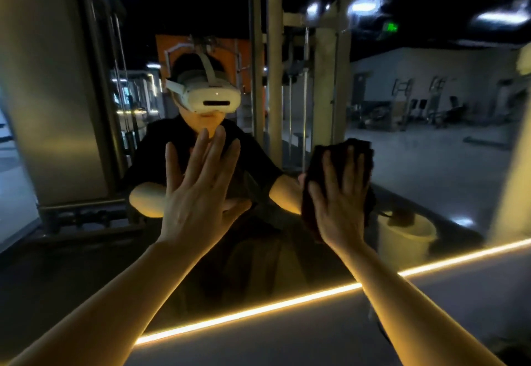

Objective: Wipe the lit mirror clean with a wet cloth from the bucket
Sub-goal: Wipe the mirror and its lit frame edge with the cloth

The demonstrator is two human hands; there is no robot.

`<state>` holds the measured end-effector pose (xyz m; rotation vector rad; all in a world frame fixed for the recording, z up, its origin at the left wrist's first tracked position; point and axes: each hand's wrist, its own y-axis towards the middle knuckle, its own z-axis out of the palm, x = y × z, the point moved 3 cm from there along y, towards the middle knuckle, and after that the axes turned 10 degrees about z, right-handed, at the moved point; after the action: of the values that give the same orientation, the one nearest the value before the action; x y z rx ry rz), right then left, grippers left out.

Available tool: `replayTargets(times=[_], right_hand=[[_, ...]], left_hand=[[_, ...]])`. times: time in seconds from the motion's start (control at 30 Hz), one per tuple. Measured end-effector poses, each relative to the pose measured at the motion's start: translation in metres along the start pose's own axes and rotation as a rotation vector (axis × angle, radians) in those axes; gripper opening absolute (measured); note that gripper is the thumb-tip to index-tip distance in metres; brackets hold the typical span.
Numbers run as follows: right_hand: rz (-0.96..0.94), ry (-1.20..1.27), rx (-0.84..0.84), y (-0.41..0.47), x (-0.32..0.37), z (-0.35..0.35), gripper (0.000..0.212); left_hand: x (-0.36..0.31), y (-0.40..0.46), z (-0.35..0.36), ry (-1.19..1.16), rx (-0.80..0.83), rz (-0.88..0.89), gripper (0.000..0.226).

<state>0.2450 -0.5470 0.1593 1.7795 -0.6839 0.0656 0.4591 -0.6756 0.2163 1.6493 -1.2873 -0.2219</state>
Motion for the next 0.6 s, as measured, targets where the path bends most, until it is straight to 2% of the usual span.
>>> replayTargets(times=[0.07, 0.1, 0.13, 0.17, 0.27, 0.3, 0.33, 0.37, 0.47, 0.5, 0.53, 0.6], right_hand=[[0.317, 0.060, -0.106, 0.040, -0.017, -0.013, 0.071], [0.432, 0.107, -0.128, 0.055, -0.013, -0.016, 0.076], [0.462, 0.124, -0.140, 0.064, 0.002, -0.017, 0.077], [0.384, 0.101, -0.137, 0.065, 0.022, -0.017, 0.074], [-0.153, -0.021, 0.009, 0.043, 0.058, -0.007, 0.061], [-0.248, -0.040, 0.045, 0.043, 0.052, -0.010, 0.060], [-0.252, -0.043, 0.034, 0.054, 0.040, -0.017, 0.060], [-0.151, -0.034, -0.012, 0.070, 0.025, -0.024, 0.060], [0.383, 0.074, -0.145, 0.141, -0.006, -0.052, 0.067], [0.474, 0.100, -0.159, 0.162, -0.003, -0.059, 0.069], [0.489, 0.095, -0.175, 0.176, 0.011, -0.063, 0.070], [0.318, 0.035, -0.204, 0.179, 0.054, -0.060, 0.067]], left_hand=[[0.000, 0.000, -0.001, 0.015, 0.007, -0.005, 0.098], [0.000, 0.001, -0.002, 0.019, 0.008, -0.011, 0.099], [-0.001, 0.002, -0.003, 0.019, 0.008, -0.015, 0.100], [-0.002, 0.003, -0.004, 0.013, 0.004, -0.020, 0.101], [-0.002, 0.017, -0.016, -0.006, -0.079, 0.006, 0.101], [-0.001, 0.026, -0.023, -0.005, -0.116, 0.030, 0.098], [0.002, 0.038, -0.030, 0.004, -0.145, 0.063, 0.095], [0.005, 0.051, -0.038, 0.021, -0.167, 0.100, 0.094], [0.022, 0.090, -0.057, 0.088, -0.164, 0.190, 0.093], [0.028, 0.101, -0.063, 0.116, -0.146, 0.208, 0.093], [0.033, 0.112, -0.067, 0.138, -0.131, 0.217, 0.093], [0.041, 0.131, -0.074, 0.151, -0.127, 0.210, 0.091]])
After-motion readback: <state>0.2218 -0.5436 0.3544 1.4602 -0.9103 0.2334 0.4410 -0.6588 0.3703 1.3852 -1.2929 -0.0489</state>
